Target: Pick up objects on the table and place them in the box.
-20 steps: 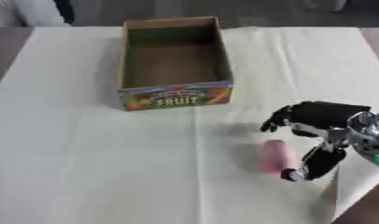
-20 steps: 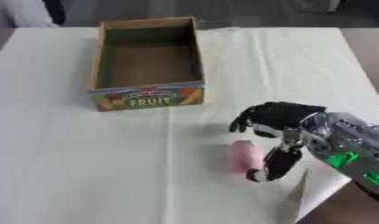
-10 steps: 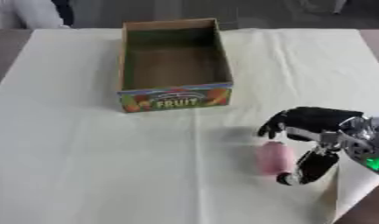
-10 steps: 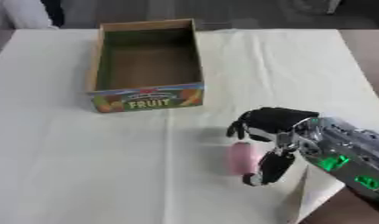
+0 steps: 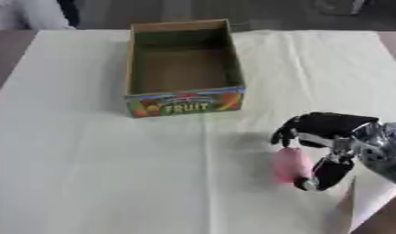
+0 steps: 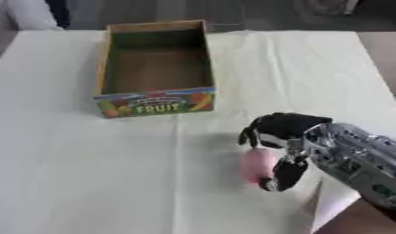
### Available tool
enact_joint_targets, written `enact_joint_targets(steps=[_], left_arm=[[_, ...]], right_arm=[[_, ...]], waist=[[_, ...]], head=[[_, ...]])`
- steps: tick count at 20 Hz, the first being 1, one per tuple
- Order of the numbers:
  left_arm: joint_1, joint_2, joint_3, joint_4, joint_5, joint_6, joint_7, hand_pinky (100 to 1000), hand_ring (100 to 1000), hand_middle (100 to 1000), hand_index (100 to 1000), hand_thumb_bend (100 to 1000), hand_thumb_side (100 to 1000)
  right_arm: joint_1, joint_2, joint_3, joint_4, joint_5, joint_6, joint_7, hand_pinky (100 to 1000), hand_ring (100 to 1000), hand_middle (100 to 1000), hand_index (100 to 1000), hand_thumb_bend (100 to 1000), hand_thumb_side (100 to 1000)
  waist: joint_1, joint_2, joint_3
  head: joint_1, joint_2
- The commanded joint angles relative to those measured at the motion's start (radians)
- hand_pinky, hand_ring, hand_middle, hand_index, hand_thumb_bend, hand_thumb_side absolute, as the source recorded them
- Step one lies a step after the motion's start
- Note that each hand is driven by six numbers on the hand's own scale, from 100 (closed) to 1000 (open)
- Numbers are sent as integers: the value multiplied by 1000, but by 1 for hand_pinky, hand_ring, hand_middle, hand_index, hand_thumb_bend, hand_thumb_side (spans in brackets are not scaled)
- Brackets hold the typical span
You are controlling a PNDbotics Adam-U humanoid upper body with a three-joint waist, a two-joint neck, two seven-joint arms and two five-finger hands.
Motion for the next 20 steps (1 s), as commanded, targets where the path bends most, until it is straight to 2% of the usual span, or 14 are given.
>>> enact_joint_targets(steps=[1,7,12,20], left_arm=[[-11,11,2,-19,2,-2,-5,710,700,639,837,100,715],[-12,10,1,-19,2,-2,-6,709,700,637,837,100,714],[-11,10,2,-19,2,-2,-6,708,700,636,836,100,714],[-10,11,2,-19,2,-3,-6,707,701,636,835,100,713]], right_arm=[[-8,-14,-11,-14,11,19,13,730,817,692,864,378,100],[-9,-11,-6,-14,16,30,25,729,818,688,851,385,100],[-10,-13,-4,-14,20,38,30,727,816,673,744,389,100],[-9,-21,-10,-14,33,38,29,727,818,656,681,399,100]], waist=[[-1,-13,1],[-1,-12,2],[-1,-12,2],[0,-14,-1]], head=[[-5,-15],[-6,-16],[-6,-17],[-6,-20]])
